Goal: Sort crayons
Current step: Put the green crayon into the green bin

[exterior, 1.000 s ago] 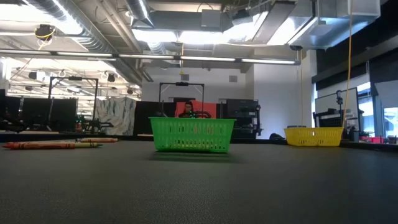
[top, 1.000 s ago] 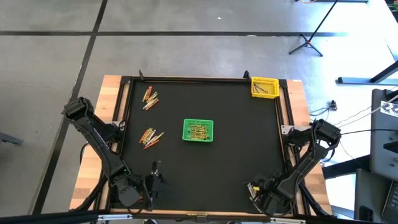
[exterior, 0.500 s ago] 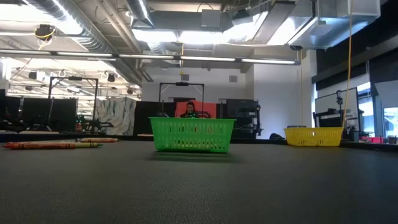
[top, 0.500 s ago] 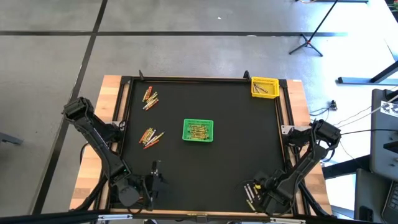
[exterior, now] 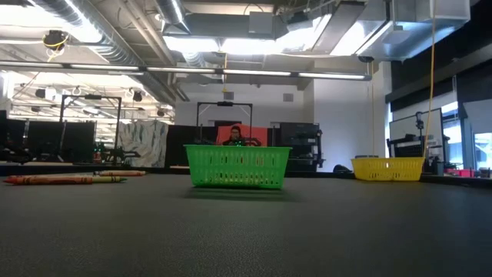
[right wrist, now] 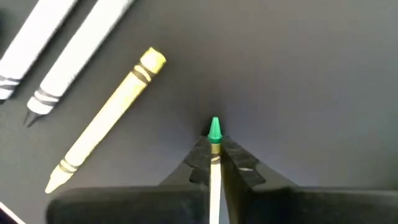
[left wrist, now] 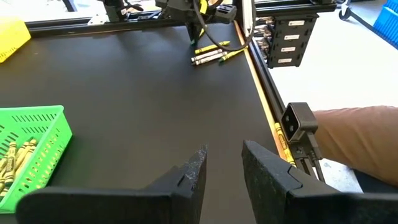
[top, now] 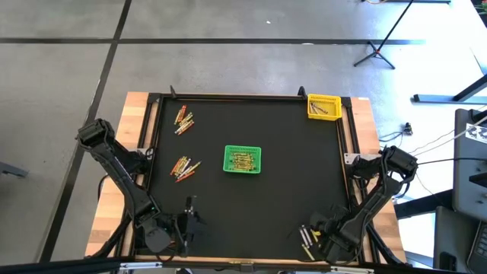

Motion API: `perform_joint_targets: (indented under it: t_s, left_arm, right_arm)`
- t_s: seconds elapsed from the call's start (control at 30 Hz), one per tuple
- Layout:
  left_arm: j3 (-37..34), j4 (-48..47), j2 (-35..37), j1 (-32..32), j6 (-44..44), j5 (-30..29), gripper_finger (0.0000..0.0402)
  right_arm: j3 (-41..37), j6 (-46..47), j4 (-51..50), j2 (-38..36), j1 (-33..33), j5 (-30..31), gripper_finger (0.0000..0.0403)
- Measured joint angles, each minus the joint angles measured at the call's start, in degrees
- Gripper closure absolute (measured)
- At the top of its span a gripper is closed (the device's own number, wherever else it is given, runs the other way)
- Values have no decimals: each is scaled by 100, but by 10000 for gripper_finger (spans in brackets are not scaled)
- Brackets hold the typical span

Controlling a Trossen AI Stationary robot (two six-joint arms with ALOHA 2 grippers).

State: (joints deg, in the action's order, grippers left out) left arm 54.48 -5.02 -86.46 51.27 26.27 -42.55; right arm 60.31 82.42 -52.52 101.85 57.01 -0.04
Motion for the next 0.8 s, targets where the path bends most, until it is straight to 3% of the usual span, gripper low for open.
perform_joint_targets:
  t_s: [0.3, 0.63, 0.8]
  left_arm:
    - [0, 13, -40, 1, -139, -149, 314]
    - [0, 157, -506, -40, -157, -375, 314]
    - [0, 208, -763, -63, -3, -301, 314]
  right_arm:
    - [75, -515, 41, -268, -68, 936, 401]
    - [283, -1970, 44, -595, -854, 2039, 403]
    - [322, -1847, 48, -595, -1139, 1207, 403]
